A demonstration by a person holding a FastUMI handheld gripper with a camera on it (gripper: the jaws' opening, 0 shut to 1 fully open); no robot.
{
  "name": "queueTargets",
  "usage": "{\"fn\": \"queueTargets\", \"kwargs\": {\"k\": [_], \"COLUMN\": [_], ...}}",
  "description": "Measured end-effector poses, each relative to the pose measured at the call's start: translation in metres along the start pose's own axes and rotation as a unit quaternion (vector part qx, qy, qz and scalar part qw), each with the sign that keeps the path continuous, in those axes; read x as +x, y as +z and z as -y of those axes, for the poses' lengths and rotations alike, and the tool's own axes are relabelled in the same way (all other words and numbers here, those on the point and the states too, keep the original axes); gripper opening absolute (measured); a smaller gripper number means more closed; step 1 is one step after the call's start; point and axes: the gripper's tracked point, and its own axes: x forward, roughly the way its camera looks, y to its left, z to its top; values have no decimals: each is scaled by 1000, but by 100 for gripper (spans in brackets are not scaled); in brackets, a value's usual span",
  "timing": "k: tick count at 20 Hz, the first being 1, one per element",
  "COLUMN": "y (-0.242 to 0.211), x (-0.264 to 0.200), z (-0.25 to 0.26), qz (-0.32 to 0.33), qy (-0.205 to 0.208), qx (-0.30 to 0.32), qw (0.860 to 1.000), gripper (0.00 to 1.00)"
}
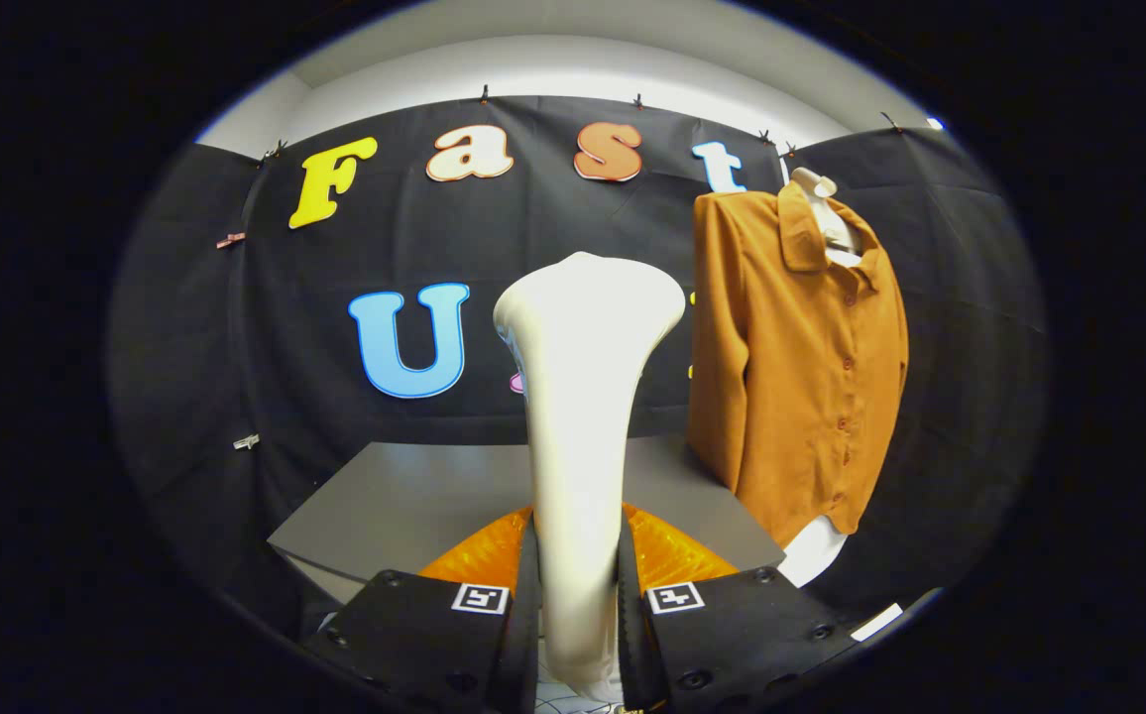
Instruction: Iron the clothes twice with a garment steamer, once on the left side and once on the right side.
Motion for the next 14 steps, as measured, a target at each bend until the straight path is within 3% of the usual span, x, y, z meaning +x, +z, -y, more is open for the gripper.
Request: {"fn": "queueTargets", "kwargs": {"k": [8, 14], "y": [19, 24], "x": [-27, 10], "z": [109, 186], "qz": [28, 20], "qy": [-81, -66], "qx": [23, 35], "qw": [996, 997], "gripper": [36, 36]}}
